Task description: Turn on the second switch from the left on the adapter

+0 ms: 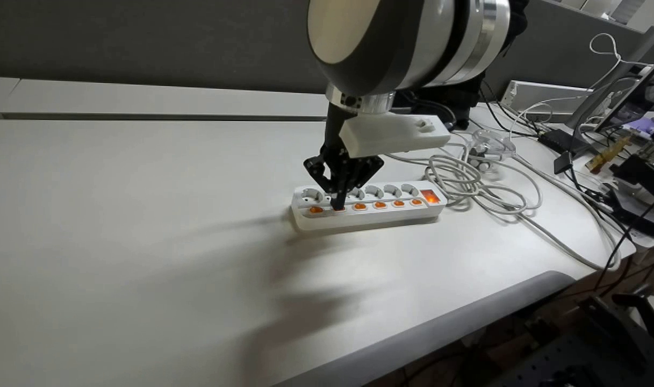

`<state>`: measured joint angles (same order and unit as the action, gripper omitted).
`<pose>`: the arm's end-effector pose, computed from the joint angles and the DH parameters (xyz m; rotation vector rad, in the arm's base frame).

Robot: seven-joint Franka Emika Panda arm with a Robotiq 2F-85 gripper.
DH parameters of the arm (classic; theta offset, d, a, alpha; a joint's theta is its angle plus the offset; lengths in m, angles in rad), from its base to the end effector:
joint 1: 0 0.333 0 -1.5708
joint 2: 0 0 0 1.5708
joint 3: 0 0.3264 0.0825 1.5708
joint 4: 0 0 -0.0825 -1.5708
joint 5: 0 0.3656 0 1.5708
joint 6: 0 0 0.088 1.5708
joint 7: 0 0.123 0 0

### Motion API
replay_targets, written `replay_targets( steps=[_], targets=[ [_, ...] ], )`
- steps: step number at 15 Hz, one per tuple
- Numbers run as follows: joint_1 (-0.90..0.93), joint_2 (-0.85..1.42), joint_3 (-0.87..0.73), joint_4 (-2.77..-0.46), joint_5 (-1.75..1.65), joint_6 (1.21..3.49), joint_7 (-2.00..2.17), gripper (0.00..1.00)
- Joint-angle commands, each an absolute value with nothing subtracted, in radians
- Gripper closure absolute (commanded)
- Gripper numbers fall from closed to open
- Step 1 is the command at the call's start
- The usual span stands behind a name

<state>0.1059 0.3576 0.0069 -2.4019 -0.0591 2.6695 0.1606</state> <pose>0.4777 0.0556 0.1710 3.1046 0.0089 -0.1337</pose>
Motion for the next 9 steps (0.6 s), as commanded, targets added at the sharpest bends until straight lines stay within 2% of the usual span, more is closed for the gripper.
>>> replay_targets(
  steps=[1, 9],
  targets=[
    [0.106, 0.341, -0.001, -2.424, -0.052, 2.688, 0.175, 1.00],
    [0.107, 0.373, -0.004, -2.405, -0.054, 2.688, 0.169, 1.00]
  ],
)
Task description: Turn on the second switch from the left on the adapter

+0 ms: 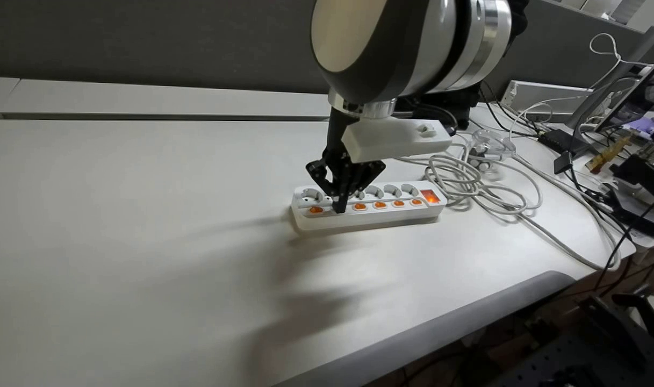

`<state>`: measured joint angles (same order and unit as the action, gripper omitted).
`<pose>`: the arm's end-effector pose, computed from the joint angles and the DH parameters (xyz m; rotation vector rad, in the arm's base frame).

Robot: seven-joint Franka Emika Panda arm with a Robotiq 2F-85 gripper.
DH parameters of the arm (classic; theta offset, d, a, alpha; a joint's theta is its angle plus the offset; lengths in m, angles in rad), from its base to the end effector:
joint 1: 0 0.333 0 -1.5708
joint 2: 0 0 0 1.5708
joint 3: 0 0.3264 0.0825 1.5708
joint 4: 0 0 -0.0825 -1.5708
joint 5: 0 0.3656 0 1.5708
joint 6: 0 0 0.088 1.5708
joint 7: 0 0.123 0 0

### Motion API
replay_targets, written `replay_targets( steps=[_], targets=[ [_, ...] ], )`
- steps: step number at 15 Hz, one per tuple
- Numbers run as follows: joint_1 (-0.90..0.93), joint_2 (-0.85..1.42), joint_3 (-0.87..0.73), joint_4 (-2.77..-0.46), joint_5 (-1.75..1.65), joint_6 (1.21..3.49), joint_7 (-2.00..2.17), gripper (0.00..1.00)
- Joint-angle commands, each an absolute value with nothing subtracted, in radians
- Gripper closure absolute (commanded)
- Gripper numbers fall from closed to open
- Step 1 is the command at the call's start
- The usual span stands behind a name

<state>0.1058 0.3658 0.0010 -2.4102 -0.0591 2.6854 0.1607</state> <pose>0.4751 0.0524 0.1659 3.1036 0.0004 -0.1346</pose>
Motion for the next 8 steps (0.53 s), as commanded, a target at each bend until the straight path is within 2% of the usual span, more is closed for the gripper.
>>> replay_targets(
  steps=[1, 8],
  targets=[
    [0.107, 0.379, -0.005, -2.401, -0.055, 2.684, 0.170, 1.00],
    [0.112, 0.412, -0.019, -2.370, -0.066, 2.655, 0.185, 1.00]
  ],
)
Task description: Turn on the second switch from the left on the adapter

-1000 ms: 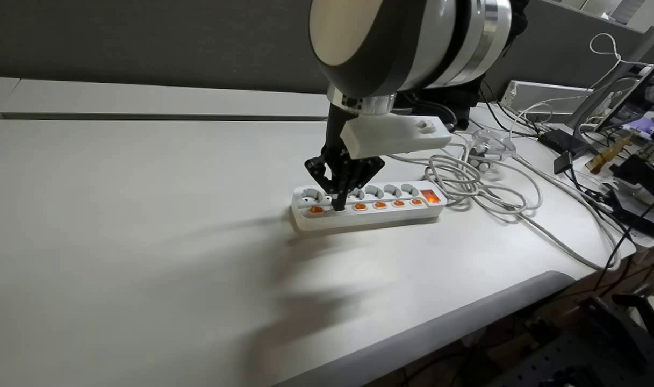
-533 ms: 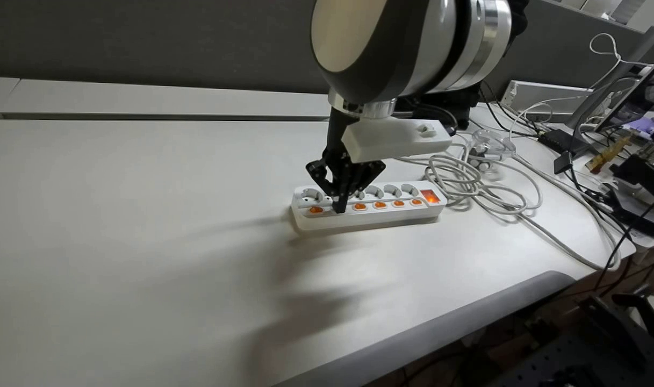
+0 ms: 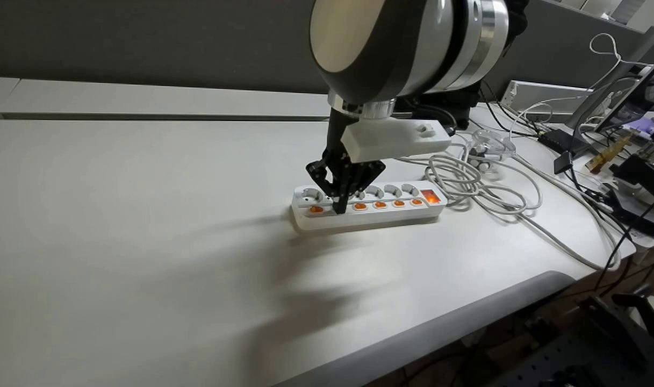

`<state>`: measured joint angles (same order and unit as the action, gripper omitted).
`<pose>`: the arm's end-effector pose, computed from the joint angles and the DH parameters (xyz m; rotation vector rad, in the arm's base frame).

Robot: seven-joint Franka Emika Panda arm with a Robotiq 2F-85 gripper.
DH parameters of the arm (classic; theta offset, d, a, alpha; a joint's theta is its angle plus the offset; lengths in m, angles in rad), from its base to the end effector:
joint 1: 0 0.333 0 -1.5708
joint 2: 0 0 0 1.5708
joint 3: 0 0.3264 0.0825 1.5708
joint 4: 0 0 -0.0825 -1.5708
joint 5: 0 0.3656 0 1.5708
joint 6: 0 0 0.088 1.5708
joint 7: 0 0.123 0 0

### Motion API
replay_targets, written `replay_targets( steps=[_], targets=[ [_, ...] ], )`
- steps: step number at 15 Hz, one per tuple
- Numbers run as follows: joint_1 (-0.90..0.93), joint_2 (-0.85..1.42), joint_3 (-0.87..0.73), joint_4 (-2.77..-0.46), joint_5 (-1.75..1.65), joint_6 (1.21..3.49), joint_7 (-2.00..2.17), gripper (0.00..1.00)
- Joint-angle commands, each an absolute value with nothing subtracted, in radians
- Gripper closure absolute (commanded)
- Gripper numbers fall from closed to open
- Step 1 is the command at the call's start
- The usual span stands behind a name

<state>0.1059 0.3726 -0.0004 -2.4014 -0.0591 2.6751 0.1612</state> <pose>0.4766 0.0518 0.1643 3.1011 -0.0024 -0.1471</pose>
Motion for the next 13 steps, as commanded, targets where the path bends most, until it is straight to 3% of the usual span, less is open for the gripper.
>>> replay_targets(
  steps=[1, 8, 13],
  targets=[
    [0.113, 0.417, -0.021, -2.365, -0.068, 2.651, 0.187, 1.00],
    [0.128, 0.466, -0.042, -2.324, -0.083, 2.614, 0.208, 1.00],
    [0.143, 0.499, -0.060, -2.262, -0.069, 2.453, 0.318, 1.00]
  ],
)
